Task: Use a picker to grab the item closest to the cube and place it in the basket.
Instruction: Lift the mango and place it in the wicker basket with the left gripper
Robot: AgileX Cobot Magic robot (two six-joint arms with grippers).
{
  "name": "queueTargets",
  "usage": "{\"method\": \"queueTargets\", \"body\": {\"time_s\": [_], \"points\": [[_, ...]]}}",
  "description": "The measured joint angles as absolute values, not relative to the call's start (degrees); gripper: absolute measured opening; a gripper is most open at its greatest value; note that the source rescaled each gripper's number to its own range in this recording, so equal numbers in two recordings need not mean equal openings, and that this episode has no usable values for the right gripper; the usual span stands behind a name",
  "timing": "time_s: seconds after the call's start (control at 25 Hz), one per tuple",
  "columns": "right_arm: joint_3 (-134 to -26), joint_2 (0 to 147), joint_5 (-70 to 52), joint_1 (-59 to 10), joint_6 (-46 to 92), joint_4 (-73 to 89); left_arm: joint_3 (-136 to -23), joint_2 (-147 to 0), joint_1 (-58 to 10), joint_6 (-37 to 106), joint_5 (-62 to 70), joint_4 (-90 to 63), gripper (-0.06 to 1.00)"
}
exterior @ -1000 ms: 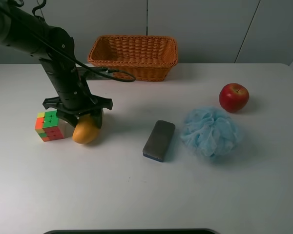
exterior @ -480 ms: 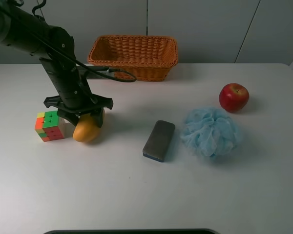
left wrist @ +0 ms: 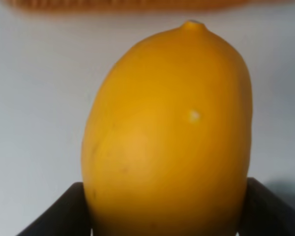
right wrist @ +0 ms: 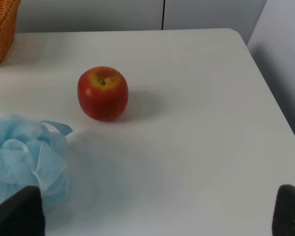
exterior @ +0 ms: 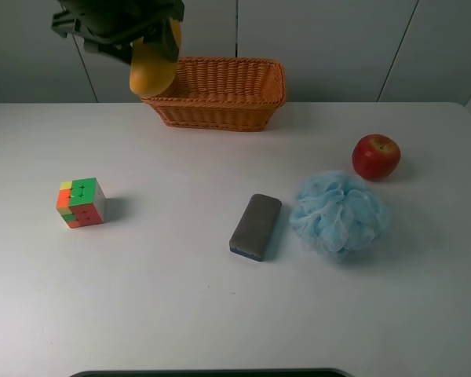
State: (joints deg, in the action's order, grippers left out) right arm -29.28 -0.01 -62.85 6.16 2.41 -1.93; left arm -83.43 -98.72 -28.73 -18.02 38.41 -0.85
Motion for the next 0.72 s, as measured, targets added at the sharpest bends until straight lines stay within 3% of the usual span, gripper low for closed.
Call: {"method": "queueTargets", "body": {"time_s": [0.24, 0.72], "points": [[-29.28, -0.01, -62.85, 6.16, 2.41, -1.93, -96.82, -105.73, -28.73, -17.51, 24.03, 9.51, 0.01], [-29.28, -0.01, -62.85, 6.16, 2.41, -1.93, -116.78, -139.25, -28.73, -12.77, 16.66, 12.94, 0.01]]}}
